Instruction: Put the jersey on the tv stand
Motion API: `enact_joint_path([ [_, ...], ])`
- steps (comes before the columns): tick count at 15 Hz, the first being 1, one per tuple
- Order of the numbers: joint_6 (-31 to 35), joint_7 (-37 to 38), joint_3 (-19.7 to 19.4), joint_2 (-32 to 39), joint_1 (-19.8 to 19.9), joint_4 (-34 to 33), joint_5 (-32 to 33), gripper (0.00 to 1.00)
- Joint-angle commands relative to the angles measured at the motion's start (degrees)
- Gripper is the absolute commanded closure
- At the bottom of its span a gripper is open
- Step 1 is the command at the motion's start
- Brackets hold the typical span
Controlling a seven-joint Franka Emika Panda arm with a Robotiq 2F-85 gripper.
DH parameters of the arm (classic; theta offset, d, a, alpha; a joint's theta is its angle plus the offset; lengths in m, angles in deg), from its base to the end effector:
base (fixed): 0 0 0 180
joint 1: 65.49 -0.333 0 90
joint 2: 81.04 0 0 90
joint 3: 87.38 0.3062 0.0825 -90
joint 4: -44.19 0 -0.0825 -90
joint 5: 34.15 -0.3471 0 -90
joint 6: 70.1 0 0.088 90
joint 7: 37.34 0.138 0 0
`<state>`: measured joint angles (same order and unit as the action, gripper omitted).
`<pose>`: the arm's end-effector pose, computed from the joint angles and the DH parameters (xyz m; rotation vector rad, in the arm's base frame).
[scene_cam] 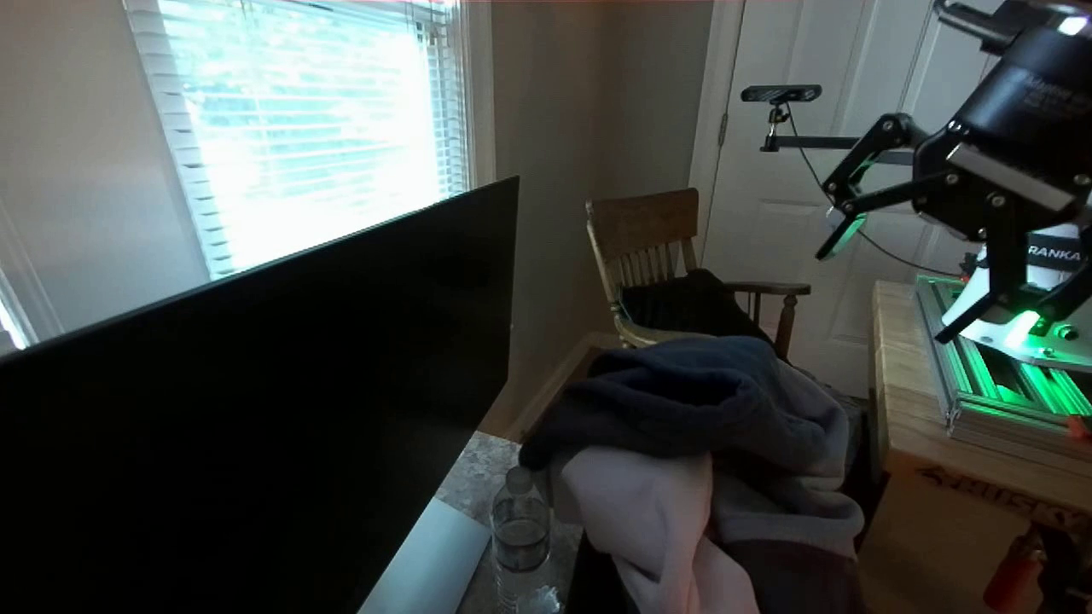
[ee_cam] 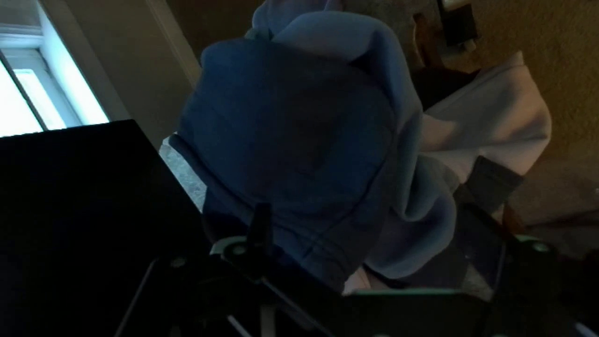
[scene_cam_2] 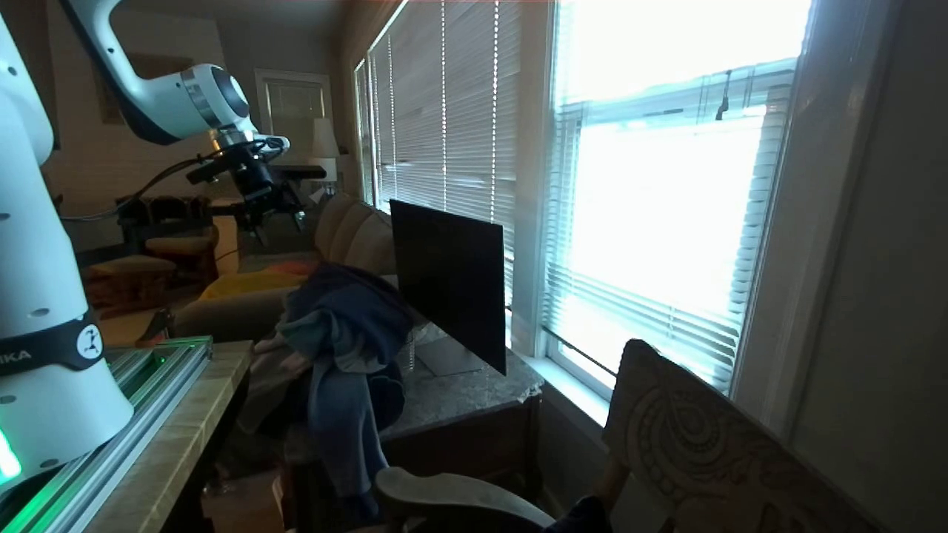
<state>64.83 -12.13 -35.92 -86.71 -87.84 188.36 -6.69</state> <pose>0.1386 0.4016 0.2856 2.2935 1.5737 0.3233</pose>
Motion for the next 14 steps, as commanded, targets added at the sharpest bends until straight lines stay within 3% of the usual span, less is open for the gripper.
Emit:
enact_joint_path([
  [1, -5.5, 2.1, -0.5, -9.4, -2.4, 0.6, -8.2, 0.00],
  [4, -9.6, 3.4, -1.2, -15.5, -3.5, 1.1, -13.5, 0.00],
  [6, -10.9, 0.2, -3.0, -18.5, -5.1, 1.4, -17.2, 0.00],
  [7, -9.6, 1.8, -0.9, -14.1, -2.6, 0.0, -13.6, 0.00],
  [14, -10.4, 1.4, -1.9, -17.3, -3.9, 0.9, -15.5, 0.00],
])
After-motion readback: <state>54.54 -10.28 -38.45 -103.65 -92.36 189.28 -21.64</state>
